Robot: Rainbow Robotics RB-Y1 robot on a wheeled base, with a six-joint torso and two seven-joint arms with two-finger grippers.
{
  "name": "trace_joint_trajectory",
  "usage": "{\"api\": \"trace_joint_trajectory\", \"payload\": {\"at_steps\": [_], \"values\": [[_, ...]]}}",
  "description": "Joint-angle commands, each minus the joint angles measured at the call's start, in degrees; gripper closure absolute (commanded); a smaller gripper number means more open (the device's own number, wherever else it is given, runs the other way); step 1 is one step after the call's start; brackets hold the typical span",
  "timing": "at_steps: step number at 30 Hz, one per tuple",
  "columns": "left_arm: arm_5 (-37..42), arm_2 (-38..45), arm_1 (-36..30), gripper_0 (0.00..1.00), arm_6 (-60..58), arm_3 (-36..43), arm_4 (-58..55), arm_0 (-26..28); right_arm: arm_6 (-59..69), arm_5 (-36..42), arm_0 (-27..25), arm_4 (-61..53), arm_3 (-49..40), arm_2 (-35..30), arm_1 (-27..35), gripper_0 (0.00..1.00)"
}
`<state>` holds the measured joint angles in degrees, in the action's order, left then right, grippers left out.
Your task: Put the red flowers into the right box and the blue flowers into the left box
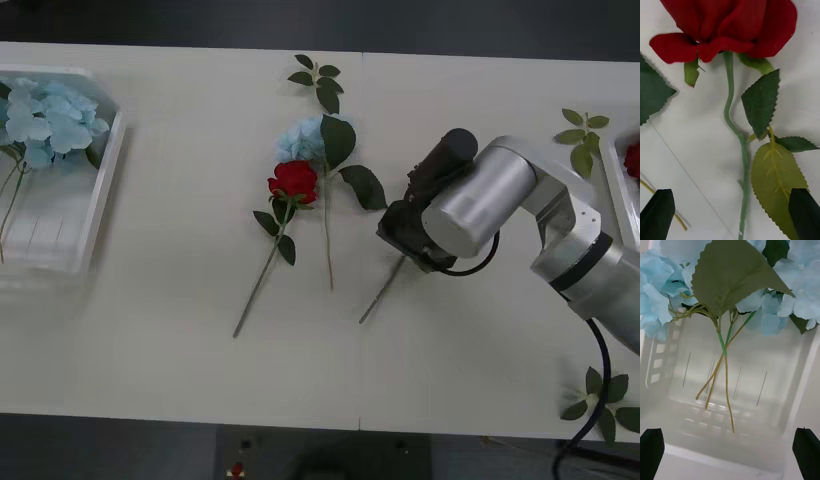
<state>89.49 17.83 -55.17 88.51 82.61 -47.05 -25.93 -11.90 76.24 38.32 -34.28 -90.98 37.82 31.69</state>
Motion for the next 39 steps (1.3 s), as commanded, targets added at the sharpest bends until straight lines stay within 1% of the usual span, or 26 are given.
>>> {"api": "trace_joint_trajectory", "payload": {"at_steps": [1, 2, 6, 9, 14, 15, 16, 17, 18, 19, 26, 30, 34, 36, 39], "values": [[5.43, 1.33, -2.4, 0.0, 2.54, 5.37, -2.96, -2.9, 2.67, -1.44, 0.79, 3.87, 3.52, 0.77, -3.56, 0.11], [7.19, 1.59, -2.4, 0.0, 2.19, 6.07, -5.42, -3.51, 2.67, -2.41, 0.79, 5.63, 5.11, 1.56, -4.53, 0.11], [9.38, 1.06, -2.4, 0.0, 0.78, 8.09, -12.27, -4.04, 2.85, -6.54, 0.79, 7.74, 9.06, 4.02, -5.93, 0.11], [9.47, -0.78, -2.4, 0.0, -3.35, 11.17, -16.49, -4.04, 3.11, -9.26, 0.79, 8.35, 10.82, 6.04, -6.11, 0.11], [8.59, -6.06, -2.23, 0.0, -11.17, 16.97, -19.39, -5.53, 3.38, -10.14, 0.79, 8.44, 11.7, 7.1, -6.02, 0.11], [8.24, -7.46, -1.96, 0.0, -12.84, 18.11, -19.48, -5.97, 3.38, -10.06, 0.7, 8.44, 11.79, 7.1, -6.11, 0.16], [7.63, -9.13, -1.52, 0.0, -15.21, 19.61, -19.39, -6.33, 3.38, -10.06, 0.79, 8.44, 11.79, 7.1, -6.02, 0.32], [6.92, -10.19, -1.26, 0.0, -16.71, 20.66, -19.22, -6.5, 3.38, -10.06, 0.79, 8.44, 11.87, 7.1, -6.02, 0.52], [6.04, -11.68, -0.82, 0.0, -18.82, 21.8, -18.95, -6.85, 3.38, -10.06, 0.79, 8.26, 11.96, 7.1, -6.02, 0.8], [5.25, -13.0, -0.38, 0.0, -20.14, 22.51, -18.78, -7.2, 3.38, -10.06, 0.79, 8.09, 12.14, 7.1, -6.02, 1.0], [0.24, -22.76, 3.13, 0.0, -27.78, 27.52, -13.24, -9.05, 2.67, -9.97, 0.79, 7.91, 14.16, 7.1, -5.76, 1.0], [-1.6, -26.97, 4.89, 0.0, -29.45, 28.13, -9.64, -9.49, 2.14, -9.7, 0.79, 7.91, 14.42, 7.1, -5.14, 1.0], [-1.51, -32.07, 7.53, 0.0, -29.8, 28.13, -2.6, -10.28, 1.27, -8.83, 0.88, 7.38, 13.98, 7.1, -3.82, 1.0], [-1.51, -33.92, 8.67, 0.0, -30.15, 27.52, -0.14, -10.54, 0.74, -7.33, 1.14, 7.12, 12.84, 6.75, -2.68, 1.0], [-1.6, -36.64, 10.25, 0.0, -30.33, 25.5, 1.97, -11.34, -0.4, -2.5, 1.84, 4.75, 8.8, 4.2, -0.04, 1.0]]}}
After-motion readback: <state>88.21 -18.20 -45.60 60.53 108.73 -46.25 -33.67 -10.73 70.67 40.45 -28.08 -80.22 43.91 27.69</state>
